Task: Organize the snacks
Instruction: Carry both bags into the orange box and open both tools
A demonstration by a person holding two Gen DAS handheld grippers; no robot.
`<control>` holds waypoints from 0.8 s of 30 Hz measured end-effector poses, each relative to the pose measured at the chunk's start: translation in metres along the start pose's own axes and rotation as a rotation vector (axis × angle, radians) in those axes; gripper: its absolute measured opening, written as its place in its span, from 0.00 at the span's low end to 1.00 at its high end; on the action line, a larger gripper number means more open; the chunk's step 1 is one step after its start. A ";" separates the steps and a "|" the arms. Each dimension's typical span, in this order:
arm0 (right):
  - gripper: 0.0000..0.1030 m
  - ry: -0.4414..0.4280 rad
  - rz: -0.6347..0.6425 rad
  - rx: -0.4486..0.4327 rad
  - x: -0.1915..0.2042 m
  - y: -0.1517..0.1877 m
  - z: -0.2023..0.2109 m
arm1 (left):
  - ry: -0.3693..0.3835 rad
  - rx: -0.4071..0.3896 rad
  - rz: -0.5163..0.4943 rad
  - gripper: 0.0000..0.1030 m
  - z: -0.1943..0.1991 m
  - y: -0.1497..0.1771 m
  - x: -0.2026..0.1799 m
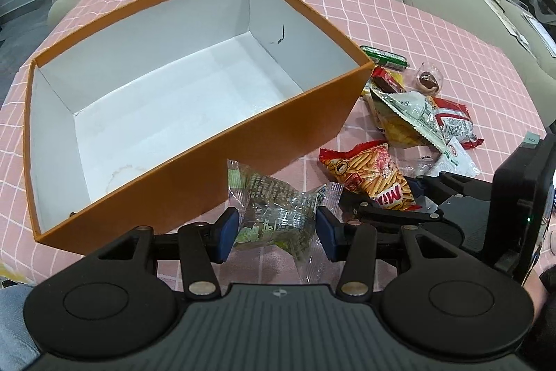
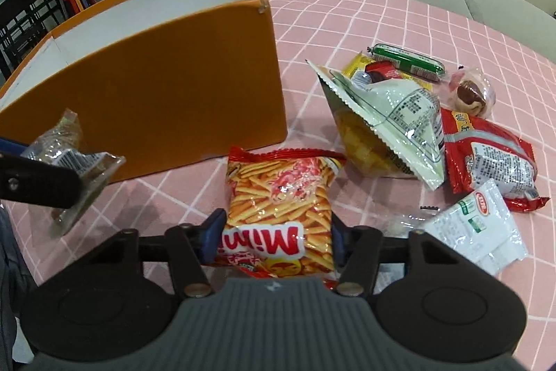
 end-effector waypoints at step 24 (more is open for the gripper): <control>0.43 -0.114 0.079 -0.259 0.057 -0.042 0.128 | -0.079 -0.186 -0.005 0.54 0.086 -0.013 0.038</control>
Point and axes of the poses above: each gripper's, at about its wrist camera, not at the fingertips, and z roughly against the way its jaws point, x to its left, y to its underside, the point moved 1 cm from there along -z, roughly the way its jaws point, and after that the axes turned 10 degrees about -z, right-handed, at the moved point
